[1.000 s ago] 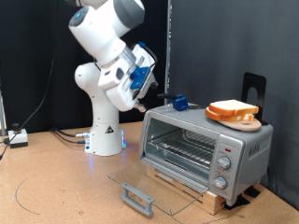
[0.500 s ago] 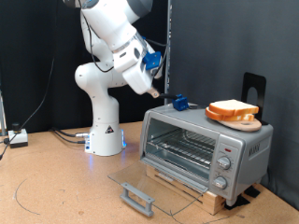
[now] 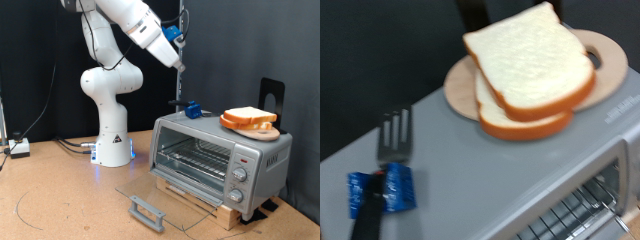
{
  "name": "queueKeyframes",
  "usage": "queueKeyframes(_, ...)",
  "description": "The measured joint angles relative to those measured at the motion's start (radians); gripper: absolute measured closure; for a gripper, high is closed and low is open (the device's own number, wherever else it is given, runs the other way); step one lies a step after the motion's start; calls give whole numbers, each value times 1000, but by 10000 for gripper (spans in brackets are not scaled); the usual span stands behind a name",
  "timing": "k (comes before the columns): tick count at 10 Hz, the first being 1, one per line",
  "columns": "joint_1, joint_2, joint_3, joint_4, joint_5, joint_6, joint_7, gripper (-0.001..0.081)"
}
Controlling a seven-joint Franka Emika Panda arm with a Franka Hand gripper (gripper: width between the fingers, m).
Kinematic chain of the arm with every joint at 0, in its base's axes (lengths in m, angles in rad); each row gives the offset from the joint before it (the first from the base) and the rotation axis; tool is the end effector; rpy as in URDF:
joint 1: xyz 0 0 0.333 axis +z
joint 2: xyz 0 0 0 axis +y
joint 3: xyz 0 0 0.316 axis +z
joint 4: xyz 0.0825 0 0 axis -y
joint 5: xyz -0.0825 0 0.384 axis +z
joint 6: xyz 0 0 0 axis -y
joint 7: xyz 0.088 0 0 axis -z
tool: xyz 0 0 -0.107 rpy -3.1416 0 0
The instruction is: Make a piece of toast with the oven
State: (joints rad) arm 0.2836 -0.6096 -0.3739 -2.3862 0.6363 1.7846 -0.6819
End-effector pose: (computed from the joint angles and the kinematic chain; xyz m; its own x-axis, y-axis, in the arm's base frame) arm 0.3789 -0.0037 0.5454 0.8661 0.3107 0.3916 0.4983 -0.6000 -0.6259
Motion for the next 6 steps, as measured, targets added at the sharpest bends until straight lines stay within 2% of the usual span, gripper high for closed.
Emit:
queueKeyframes(2,-1,-20,4,-4,-2,-13,4,-1)
queueKeyframes(4,5,-41,28,-14,5,31,-87,-1)
queueKeyframes(6,18,-115,66,-39,41,87,-176,-1)
